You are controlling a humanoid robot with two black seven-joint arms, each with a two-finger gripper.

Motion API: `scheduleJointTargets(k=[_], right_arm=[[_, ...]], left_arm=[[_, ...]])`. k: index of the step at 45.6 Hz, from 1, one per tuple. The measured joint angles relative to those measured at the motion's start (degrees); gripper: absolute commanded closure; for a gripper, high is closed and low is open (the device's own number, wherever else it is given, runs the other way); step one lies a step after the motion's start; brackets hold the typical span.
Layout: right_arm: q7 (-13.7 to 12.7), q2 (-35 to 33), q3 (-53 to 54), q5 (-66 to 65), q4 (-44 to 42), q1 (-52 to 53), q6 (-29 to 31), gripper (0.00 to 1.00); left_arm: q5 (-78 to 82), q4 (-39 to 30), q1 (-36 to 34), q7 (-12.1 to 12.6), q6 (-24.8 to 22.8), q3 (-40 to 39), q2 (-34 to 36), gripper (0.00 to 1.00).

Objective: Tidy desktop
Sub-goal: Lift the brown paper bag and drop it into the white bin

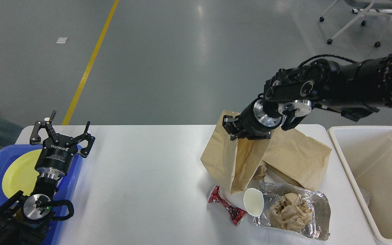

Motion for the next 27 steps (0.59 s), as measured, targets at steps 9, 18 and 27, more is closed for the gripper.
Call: scheduleJointTargets(k=[9,18,27], right_arm=[[0.03,-2.46,-2.32,0.14,3.00,13.20,14.41,1.00],[0.00,-3.45,-7.84,3.13,10.49,26.95,17.00,1.00],[0.00,-3.27,-12.91,4.77,14.97,37.70,19.14,1.00]], left_arm=[[0.00,0.00,0.00,0.00,0.00,0.00,0.00,0.04],[0.00,0.00,0.01,0.00,0.00,0.00,0.00,0.04],[-0.01,0.03,0.03,0.00,0.00,0.00,0.00,0.04]])
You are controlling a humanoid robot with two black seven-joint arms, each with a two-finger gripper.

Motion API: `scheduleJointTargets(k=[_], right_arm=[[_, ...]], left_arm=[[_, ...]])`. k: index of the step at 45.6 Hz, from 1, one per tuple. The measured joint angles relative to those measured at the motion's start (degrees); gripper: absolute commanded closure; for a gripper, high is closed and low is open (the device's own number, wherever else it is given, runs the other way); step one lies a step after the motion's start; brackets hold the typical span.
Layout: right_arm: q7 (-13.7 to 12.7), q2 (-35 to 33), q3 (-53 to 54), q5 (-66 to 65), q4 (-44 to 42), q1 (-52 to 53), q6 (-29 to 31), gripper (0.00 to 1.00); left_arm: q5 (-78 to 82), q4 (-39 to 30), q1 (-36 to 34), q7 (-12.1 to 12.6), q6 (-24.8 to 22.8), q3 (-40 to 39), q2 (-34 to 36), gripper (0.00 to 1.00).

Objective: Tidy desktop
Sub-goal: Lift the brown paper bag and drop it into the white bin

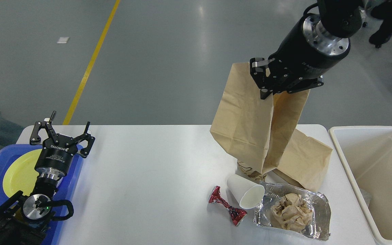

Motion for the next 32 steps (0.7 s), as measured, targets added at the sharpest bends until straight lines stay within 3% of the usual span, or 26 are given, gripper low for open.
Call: scheduleJointTargets(k=[21,32], right_arm=[[-0.07,-0.89,-12.73,5.89,3.67,4.79,0.00,1.00],[-0.08,-8.59,-21.99,6.20,3.43,1.15,-4.85,1.00]], left_arm=[[-0.01,0.04,0.00,0.00,0.00,0.00,0.00,0.04],[-0.03,0.04,0.00,0.00,0.00,0.00,0.00,0.04]])
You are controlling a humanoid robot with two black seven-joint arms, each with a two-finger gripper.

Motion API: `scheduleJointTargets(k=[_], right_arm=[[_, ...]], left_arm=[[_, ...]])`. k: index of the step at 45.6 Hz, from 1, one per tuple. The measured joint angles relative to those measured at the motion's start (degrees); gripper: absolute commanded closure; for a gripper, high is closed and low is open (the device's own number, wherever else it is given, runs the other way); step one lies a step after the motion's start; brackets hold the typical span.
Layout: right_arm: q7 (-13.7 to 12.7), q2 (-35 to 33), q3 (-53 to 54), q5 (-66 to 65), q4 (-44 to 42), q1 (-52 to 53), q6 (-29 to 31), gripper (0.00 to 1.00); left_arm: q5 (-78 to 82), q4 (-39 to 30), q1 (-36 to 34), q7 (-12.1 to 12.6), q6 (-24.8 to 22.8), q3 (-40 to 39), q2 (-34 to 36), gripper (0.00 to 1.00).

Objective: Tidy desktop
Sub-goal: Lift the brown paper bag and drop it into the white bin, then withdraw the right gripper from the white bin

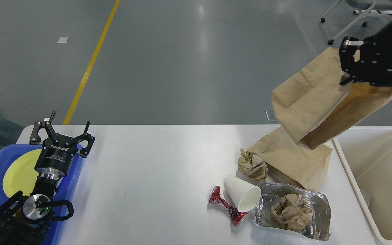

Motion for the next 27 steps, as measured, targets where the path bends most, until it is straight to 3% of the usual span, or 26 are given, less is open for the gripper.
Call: scheduleJointTargets(k=[9,15,21,27], right_arm=[[0.00,-10.07,-5.91,-4.86,-1.53,-7.62,-9.48,1.00],[-0.15,-22.92,-5.07,-11.68,-8.19,-17.78,-15.46,1.00],[-0.15,-34.37,2.81,-17.52,-20.39,-31.48,-16.76,1.00],[-0.22,-39.75,16.60,-20.70,-31.41,-47.95,-16.97,1.00]], left_arm=[[0.01,0.01,0.00,0.00,0.00,0.00,0.00,0.04],[0.00,0.02,0.00,0.00,0.00,0.00,0.00,0.04],[0.00,0.02,0.00,0.00,0.00,0.00,0.00,0.04],[0.01,0.02,0.00,0.00,0.00,0.03,0.00,0.04]])
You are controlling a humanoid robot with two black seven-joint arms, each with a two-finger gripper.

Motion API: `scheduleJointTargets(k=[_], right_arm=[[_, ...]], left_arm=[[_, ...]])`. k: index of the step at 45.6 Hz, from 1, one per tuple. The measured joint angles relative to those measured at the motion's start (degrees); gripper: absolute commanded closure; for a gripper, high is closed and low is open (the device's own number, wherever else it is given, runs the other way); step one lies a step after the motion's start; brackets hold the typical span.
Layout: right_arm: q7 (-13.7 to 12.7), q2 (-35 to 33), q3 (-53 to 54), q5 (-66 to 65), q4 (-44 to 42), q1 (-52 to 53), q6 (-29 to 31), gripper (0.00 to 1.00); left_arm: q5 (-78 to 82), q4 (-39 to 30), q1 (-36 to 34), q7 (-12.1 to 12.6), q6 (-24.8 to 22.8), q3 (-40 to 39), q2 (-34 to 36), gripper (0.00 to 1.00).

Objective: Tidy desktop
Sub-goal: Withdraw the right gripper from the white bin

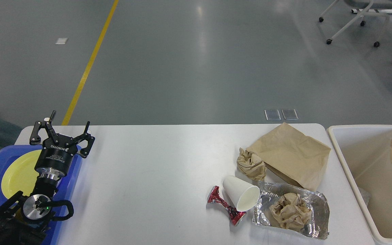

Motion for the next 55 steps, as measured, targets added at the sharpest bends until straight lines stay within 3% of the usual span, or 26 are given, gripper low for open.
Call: scheduleJointTargets(k=[9,17,24,33,55], right_arm=[[-0.04,3.46,19.12,-1.29,-15.27,-27.61,-3.07,1.00],[0.02,12.97,29.02,-1.27,-31.36,-47.72,-8.01,1.00],[0.02,23.61,30.69,-1.17,-43.21,-58.14,-12.57,1.00],[-0.96,31.82,30.51,-1.30,-51.51,-65.09,-19.09,1.00],[-1.36,34.98,30.41,-1.20,-52.30,-67.80,-20.34,1.00]], left_arm=[[-0.01,0.00,0.00,0.00,0.00,0.00,0.00,0.04],[0.02,0.00,0.00,0.00,0.00,-0.01,0.00,0.04],[0.02,0.00,0.00,0.00,0.00,-0.02,0.00,0.04],[0.02,-0.07,0.00,0.00,0.00,-0.03,0.00,0.04],[-0.01,0.00,0.00,0.00,0.00,-0.03,0.00,0.04]])
